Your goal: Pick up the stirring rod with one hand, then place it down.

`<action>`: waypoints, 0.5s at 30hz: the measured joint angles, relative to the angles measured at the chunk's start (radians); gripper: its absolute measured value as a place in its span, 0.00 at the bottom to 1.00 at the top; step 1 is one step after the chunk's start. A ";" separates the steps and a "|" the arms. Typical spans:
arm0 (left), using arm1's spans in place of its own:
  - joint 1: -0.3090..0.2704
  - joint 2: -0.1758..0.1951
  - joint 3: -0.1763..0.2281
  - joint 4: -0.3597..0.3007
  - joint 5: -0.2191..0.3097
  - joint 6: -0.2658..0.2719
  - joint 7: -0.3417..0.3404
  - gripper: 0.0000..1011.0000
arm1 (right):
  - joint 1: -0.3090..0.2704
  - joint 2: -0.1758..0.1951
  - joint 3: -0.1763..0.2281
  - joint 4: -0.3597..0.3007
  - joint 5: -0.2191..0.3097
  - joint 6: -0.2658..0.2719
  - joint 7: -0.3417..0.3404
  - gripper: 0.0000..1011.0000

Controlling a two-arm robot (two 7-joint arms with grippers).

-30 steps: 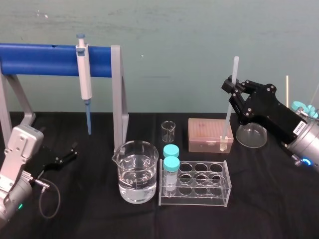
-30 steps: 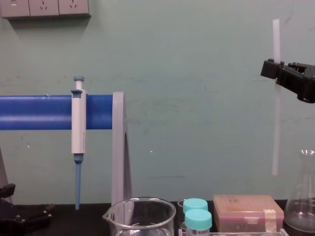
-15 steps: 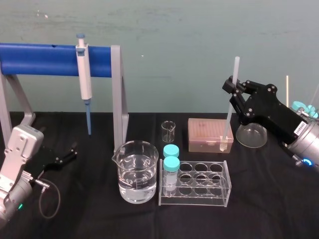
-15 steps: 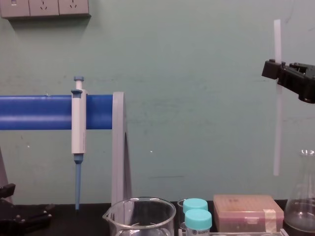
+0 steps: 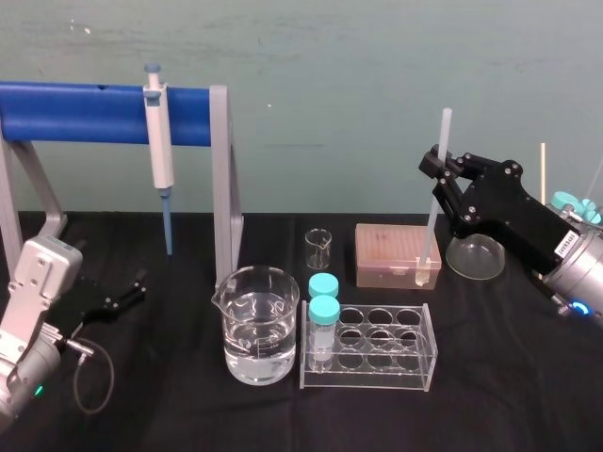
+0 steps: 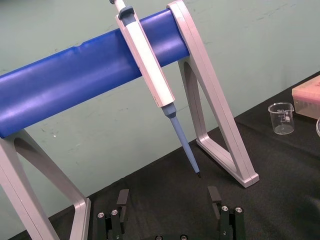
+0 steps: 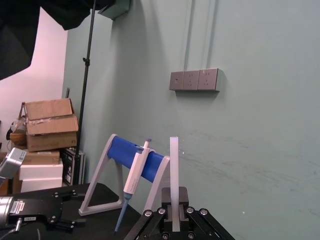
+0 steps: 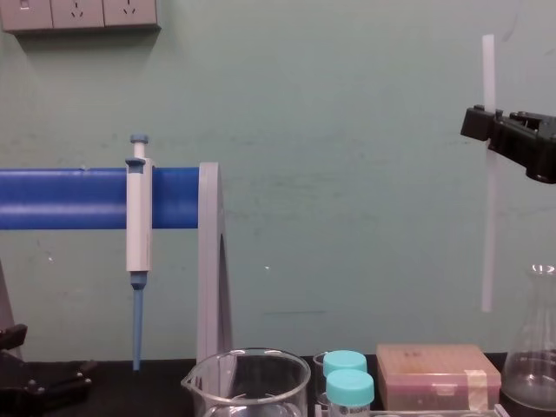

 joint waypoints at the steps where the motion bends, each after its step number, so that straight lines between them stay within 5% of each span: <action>1: 0.000 0.000 0.000 0.000 0.000 0.000 0.000 0.99 | 0.000 0.000 0.000 0.000 0.000 0.000 0.000 0.07; 15: 0.000 0.000 0.000 0.000 0.000 0.000 0.000 0.99 | 0.004 0.000 -0.006 0.004 -0.001 0.005 0.001 0.07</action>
